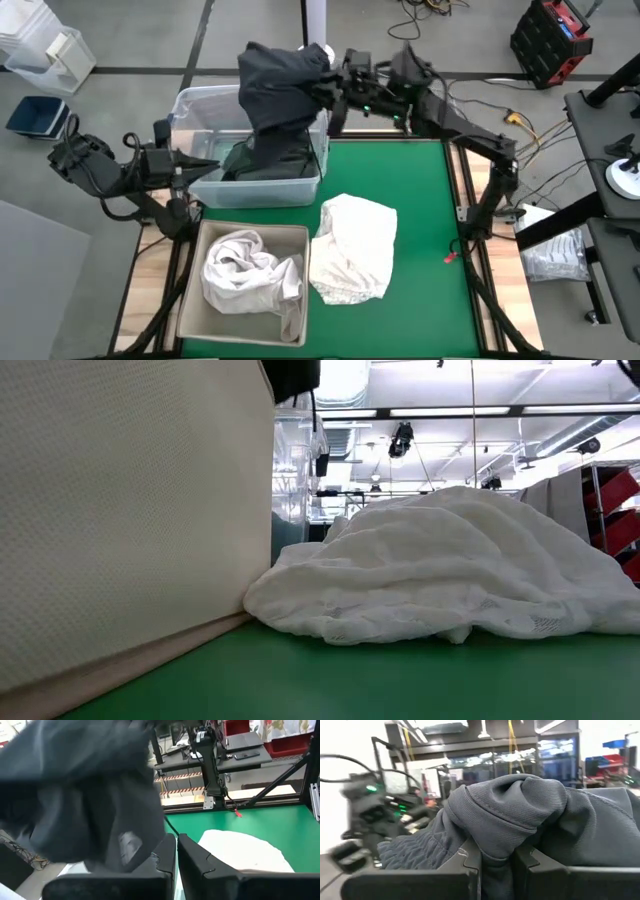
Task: Sort clothes
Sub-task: Put the black pants into the transparent bin
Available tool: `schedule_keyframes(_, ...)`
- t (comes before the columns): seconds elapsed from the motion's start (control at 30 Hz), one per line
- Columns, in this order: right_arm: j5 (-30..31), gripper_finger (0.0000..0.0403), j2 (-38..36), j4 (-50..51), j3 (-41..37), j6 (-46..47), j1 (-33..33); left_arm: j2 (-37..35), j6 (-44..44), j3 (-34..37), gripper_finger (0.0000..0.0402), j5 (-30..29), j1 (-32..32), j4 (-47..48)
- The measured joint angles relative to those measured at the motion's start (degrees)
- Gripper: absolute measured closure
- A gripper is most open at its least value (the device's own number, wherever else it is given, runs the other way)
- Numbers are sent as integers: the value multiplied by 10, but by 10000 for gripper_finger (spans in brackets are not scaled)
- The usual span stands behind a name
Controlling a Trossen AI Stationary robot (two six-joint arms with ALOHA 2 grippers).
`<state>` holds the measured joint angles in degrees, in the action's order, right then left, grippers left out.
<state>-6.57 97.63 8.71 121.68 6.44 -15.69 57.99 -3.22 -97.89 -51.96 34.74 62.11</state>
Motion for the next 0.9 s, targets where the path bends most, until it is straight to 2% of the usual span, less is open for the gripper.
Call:
schedule_keyframes(0.37,-36,365,86,5,27,37,-59,-15,-1,0,402,0,0,0)
schedule_keyframes(0.67,-59,365,136,10,27,65,-74,-24,0,0,402,0,0,3)
schedule_keyframes(0.9,-61,365,165,76,27,66,-75,-27,0,0,402,0,0,2)
